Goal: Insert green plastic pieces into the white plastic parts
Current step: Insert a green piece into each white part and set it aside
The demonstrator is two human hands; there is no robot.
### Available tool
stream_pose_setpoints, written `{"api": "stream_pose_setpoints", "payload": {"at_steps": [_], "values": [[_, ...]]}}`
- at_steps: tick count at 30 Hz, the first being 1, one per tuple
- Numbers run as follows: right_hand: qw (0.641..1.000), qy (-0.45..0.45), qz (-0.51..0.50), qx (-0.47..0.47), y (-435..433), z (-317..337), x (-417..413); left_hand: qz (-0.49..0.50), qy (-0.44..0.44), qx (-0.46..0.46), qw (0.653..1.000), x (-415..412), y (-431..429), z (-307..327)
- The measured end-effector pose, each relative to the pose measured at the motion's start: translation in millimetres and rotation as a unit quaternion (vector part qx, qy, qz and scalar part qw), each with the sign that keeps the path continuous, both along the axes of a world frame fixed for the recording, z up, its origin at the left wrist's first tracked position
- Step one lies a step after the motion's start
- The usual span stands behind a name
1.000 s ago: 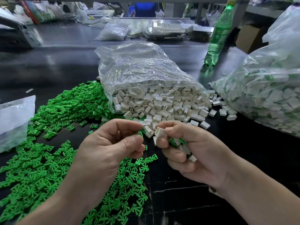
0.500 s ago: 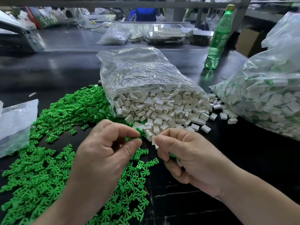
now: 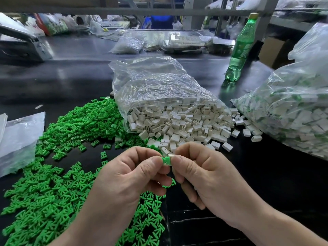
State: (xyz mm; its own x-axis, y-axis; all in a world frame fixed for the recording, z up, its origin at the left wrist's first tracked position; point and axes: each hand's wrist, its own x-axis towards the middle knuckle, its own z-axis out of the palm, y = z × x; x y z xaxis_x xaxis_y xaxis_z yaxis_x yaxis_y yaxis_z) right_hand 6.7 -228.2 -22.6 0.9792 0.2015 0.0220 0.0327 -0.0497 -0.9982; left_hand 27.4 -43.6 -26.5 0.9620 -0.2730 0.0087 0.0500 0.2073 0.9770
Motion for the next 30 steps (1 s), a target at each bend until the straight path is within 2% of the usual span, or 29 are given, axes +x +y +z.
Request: {"api": "stream_pose_setpoints", "payload": {"at_steps": [6,13,23,28,30], "values": [[0.999,-0.032,-0.002,-0.004,0.2,1.3,-2.5,0.011,0.0,-0.004,1.0,-1.6,-1.2,-0.1],[0.996,-0.051,-0.002,-0.067,0.3,2.1,-4.5,0.008,-0.08,0.08,0.994,-5.1,-0.4,-2.3],[0.993,-0.011,0.047,-0.109,-3.1,6.4,-3.1,-0.04,-0.01,0.061,0.997,-4.9,0.0,0.0],[0.998,0.01,0.041,-0.039,3.4,7.6,-6.6,-0.046,-0.032,0.029,0.998,-1.2,3.8,-2.3],[0.997,0.048,0.054,-0.002,6.1,8.9,-6.3,-0.025,-0.07,0.069,0.995,2.8,7.5,-2.8]]}}
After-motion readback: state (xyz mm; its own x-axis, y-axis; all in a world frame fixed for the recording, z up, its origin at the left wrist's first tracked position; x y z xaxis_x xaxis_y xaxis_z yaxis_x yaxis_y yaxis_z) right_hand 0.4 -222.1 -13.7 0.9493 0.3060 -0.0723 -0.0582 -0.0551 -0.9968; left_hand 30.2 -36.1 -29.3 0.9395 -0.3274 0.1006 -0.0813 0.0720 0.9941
